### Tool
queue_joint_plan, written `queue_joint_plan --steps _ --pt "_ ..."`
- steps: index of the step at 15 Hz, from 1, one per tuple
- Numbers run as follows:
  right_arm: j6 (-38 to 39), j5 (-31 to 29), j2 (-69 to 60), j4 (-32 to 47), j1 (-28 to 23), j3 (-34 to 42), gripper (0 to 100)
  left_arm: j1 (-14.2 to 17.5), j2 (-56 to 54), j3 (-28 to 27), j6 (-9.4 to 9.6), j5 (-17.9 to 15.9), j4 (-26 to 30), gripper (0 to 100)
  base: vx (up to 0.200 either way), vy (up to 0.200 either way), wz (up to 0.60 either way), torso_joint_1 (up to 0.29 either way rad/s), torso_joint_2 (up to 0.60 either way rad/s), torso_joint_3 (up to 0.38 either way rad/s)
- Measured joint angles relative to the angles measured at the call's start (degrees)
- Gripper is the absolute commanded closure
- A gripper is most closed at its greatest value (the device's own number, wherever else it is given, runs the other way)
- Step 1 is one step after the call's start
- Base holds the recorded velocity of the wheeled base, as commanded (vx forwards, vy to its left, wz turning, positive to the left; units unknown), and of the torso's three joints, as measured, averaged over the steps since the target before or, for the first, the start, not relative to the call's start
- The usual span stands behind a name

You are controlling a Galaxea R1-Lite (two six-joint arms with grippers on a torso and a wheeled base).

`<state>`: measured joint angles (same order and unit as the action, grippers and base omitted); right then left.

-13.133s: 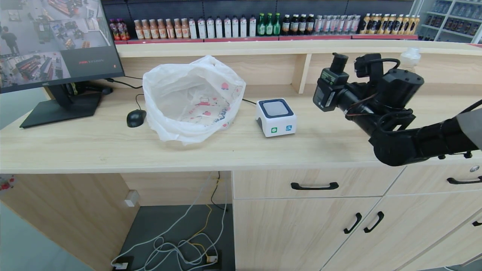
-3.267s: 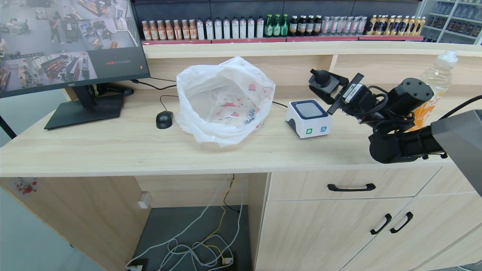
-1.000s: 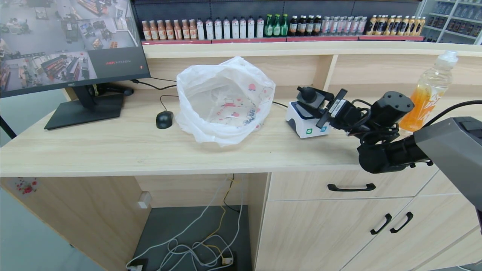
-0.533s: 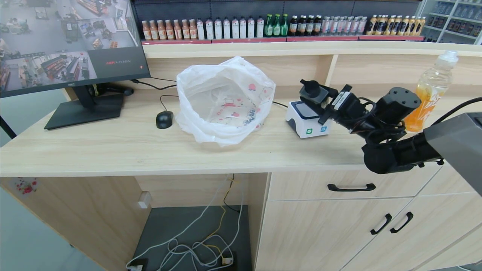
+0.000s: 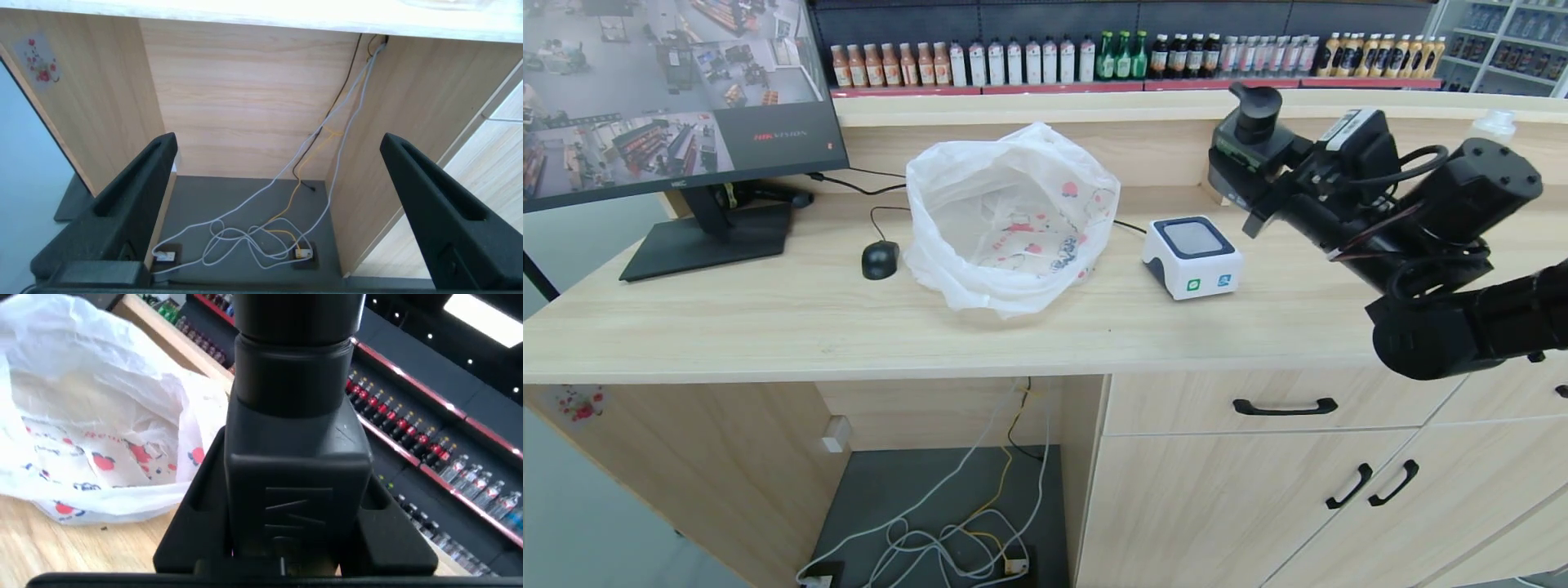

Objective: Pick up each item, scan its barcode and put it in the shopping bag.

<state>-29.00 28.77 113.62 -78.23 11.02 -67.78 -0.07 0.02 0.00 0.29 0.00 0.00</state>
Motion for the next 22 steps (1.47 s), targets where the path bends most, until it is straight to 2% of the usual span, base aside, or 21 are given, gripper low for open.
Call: queue_joint_plan --steps 4,10,13,15,22 --pt "6.45 -5.38 -5.74 -3.61 0.0 6.68 100 -0.02 0.0 0.0 0.02 0.0 0.0 0 0.0 0.0 0.0 0.0 0.0 0.0" --pt "20.2 -19.96 -11.28 -11.5 2.34 23.52 100 0.0 0.0 0.0 -0.05 0.0 0.0 0 0.0 0.0 0.0 0.0 0.0 0.0" --pt "24.6 -27.54 -12.24 -11.63 5.05 27.38 100 0.0 0.0 0.0 -0.02 0.0 0.0 0 0.2 -0.2 0.0 -0.004 0.0 0.005" --pt "26.21 -28.56 -12.81 -11.93 6.31 28.01 100 -0.06 0.0 0.0 -0.07 0.0 0.02 0 0.2 0.0 0.0 0.005 0.0 0.007" --pt "26.4 -28.64 -13.23 -11.9 7.11 27.82 100 0.07 0.0 0.0 -0.11 0.0 0.0 0 0.0 0.0 0.0 0.0 0.0 0.0"
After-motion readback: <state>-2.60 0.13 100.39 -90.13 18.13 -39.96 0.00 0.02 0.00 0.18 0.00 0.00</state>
